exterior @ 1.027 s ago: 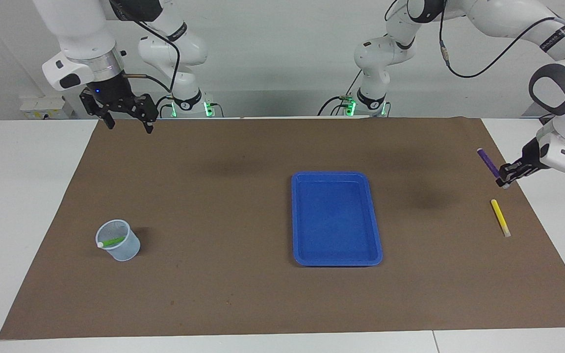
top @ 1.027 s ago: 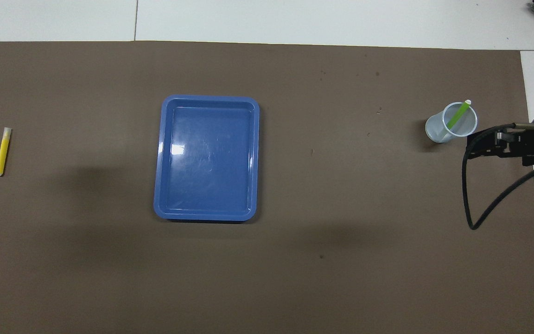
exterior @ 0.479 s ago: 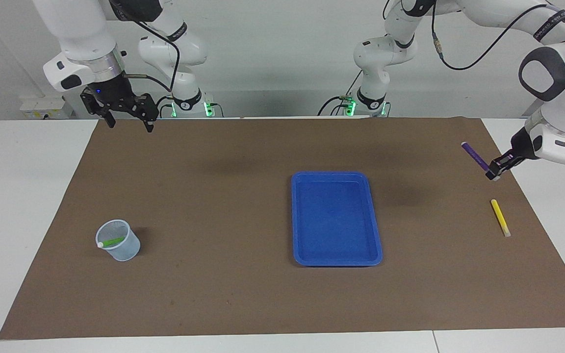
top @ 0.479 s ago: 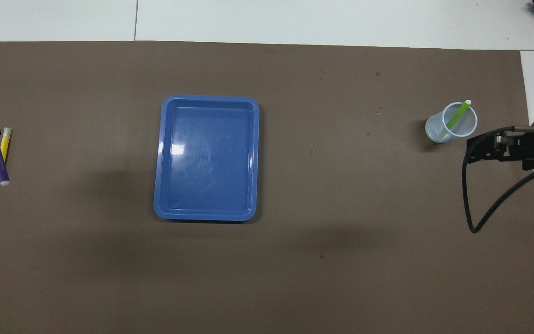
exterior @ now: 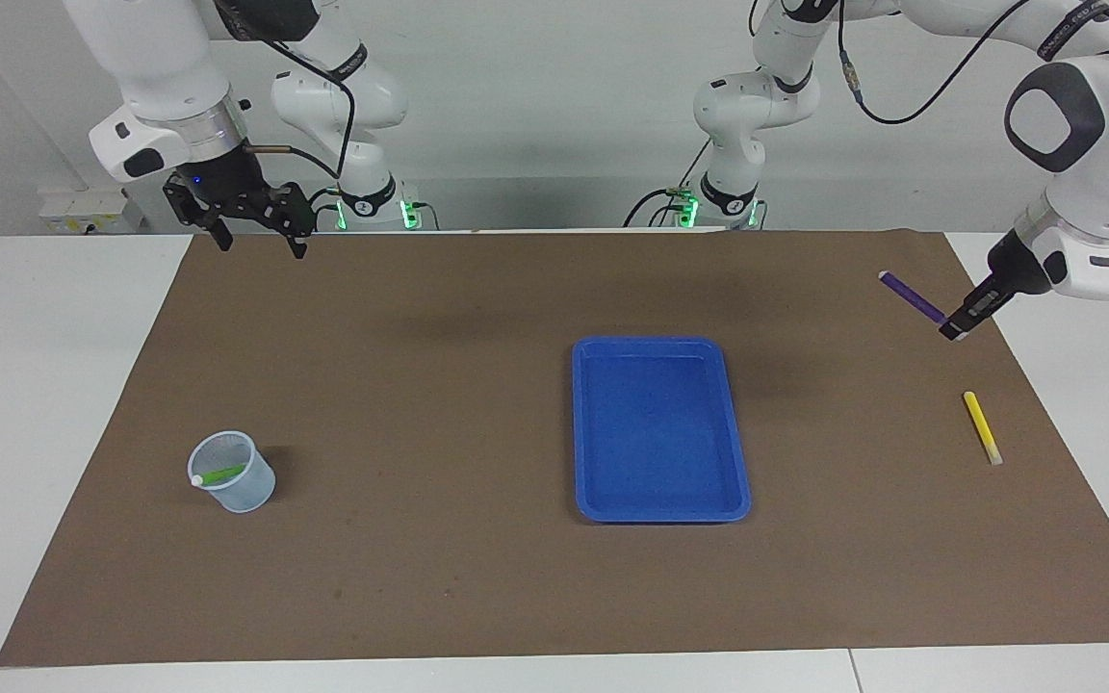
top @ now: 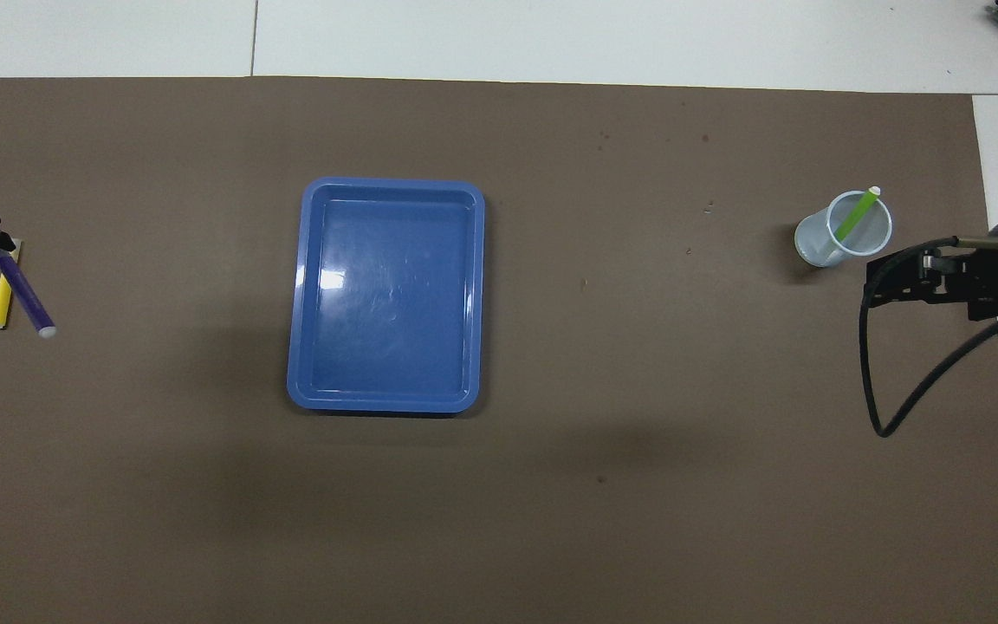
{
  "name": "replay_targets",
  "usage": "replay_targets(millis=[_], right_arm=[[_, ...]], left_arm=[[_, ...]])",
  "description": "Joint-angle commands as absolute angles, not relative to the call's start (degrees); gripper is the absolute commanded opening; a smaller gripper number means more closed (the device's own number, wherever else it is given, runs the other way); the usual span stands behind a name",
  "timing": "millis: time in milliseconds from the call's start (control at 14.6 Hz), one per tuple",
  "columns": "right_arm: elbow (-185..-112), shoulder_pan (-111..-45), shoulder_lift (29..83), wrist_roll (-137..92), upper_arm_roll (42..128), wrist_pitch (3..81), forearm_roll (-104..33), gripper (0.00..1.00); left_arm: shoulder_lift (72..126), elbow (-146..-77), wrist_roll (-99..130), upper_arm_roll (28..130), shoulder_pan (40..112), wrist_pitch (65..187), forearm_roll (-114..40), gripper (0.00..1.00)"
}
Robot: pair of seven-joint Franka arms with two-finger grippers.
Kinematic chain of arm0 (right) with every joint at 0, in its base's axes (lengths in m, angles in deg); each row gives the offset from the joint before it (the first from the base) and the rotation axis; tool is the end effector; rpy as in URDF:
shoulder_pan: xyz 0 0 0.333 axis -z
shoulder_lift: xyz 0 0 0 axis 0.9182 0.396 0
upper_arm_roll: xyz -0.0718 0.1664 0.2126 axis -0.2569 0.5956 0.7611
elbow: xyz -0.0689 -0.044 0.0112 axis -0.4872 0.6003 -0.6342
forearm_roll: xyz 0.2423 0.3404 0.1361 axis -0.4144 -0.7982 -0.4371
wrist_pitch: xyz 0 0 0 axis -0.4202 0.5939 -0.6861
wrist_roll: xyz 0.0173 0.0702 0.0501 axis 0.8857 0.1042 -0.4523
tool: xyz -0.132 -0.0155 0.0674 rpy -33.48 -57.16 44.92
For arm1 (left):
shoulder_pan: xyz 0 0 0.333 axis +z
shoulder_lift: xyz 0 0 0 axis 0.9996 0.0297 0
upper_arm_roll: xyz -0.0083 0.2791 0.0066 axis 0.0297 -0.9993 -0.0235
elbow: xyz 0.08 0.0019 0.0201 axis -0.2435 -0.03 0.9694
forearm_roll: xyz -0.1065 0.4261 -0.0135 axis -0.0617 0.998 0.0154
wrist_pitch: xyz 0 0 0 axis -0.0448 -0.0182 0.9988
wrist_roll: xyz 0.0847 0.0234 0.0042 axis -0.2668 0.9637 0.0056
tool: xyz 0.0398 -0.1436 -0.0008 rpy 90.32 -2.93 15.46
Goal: Transfer and insert pens with both arms
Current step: 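Lift the purple pen with the left gripper while the right gripper advances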
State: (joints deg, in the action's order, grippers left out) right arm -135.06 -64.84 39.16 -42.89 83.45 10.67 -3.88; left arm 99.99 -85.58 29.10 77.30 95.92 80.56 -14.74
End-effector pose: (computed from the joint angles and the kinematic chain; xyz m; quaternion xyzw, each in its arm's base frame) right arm 0.5861 0.0358 0.5566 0.9970 -0.0744 -0.0186 0.0124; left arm 0.6514 0.0635 0.4826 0.9522 0.3033 -0.0274 0.0254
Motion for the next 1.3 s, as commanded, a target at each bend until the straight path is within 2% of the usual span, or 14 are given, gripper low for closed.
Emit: replay_targets(millis=[0, 616, 1027, 1232], right_arm=[[-136.1, -64.3, 38.2, -42.6, 83.5, 10.6, -5.3, 1.0], [-136.2, -65.3, 38.1, -53.7, 84.1, 11.2, -5.4, 1.0], [-136.4, -71.3, 38.5, -79.9, 84.1, 12.3, -8.0, 1.0], [-136.3, -73.3, 39.1, -94.8, 84.1, 13.6, -10.8, 1.0]], left_arm=[[96.5, -88.9, 34.4, 76.8, 95.4, 79.9, -16.8, 0.0], [94.4, -89.6, 54.6, 76.8, 94.4, 79.7, -21.0, 0.0], [92.9, -90.6, 65.7, 76.9, 92.5, 79.8, -22.0, 0.0], [90.3, -92.8, 72.7, 76.9, 91.3, 80.1, -22.4, 0.0]])
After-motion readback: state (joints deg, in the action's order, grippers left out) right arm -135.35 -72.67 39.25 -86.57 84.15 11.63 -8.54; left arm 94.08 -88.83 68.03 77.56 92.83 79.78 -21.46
